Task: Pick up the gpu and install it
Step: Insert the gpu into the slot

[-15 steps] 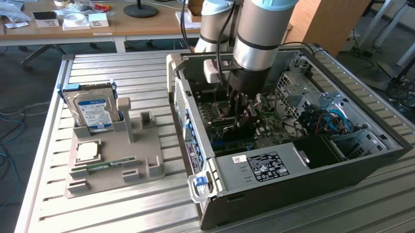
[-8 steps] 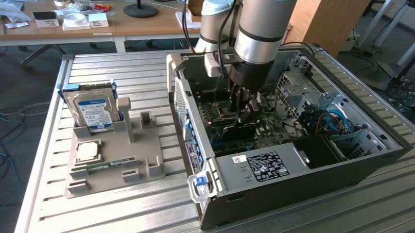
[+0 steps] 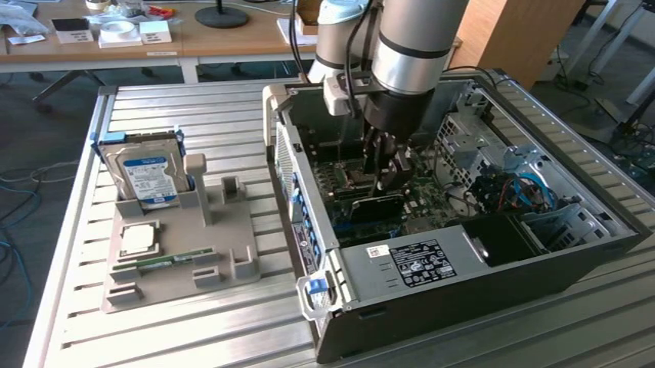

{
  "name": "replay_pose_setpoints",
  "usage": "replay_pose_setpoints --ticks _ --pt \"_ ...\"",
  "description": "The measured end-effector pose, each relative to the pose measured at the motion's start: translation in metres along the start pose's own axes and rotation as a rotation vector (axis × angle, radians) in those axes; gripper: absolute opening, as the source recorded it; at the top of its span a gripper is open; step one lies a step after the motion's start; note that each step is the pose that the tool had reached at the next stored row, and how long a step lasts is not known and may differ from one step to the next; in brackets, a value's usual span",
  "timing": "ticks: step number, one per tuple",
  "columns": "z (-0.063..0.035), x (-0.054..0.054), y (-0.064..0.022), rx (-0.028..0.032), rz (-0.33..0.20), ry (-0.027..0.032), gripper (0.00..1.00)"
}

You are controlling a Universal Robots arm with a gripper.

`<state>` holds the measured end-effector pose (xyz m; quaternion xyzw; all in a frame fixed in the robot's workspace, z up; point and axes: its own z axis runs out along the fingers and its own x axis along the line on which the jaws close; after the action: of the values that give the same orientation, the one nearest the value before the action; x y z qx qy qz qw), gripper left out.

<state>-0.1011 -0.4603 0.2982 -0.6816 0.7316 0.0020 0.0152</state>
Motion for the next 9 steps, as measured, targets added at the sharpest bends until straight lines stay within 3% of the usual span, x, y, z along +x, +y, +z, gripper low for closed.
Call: replay_pose_setpoints --ticks 9 --pt "-0.0046 -0.0001 -0.0001 -0.0001 0.0 0.0004 0.52"
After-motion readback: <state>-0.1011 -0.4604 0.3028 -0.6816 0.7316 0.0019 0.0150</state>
